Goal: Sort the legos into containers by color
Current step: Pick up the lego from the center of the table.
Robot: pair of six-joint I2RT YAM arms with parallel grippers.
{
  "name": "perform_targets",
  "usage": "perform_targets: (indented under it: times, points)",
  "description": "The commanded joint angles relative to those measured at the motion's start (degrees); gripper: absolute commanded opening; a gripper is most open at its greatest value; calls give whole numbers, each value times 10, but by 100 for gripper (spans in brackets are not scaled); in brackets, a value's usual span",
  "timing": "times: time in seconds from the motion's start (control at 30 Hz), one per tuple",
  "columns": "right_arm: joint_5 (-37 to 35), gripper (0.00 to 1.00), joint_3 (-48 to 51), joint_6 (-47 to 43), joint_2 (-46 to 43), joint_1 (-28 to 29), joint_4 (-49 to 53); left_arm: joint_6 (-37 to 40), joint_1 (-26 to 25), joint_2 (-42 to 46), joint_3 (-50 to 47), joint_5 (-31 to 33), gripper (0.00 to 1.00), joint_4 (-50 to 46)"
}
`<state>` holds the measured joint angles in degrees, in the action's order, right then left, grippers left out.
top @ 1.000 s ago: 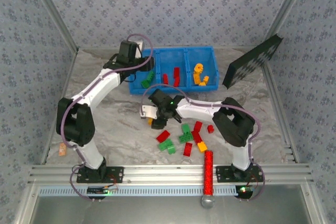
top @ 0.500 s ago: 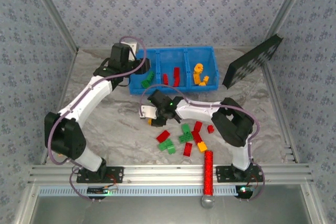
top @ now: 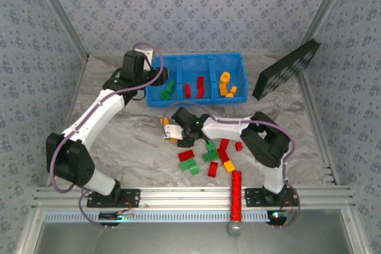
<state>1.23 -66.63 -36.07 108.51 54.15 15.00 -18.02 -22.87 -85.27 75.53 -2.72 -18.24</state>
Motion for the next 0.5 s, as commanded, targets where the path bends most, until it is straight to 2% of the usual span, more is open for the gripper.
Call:
perform_targets:
  times: [0.0, 0.47]
  points:
    - [-10, 49, -8, -2, 12, 2, 0, 9, 0, 23, -2, 8, 62, -3]
    - [0, 57, -56, -10, 37, 11, -5, 18, 0, 73, -37, 20, 63, -31]
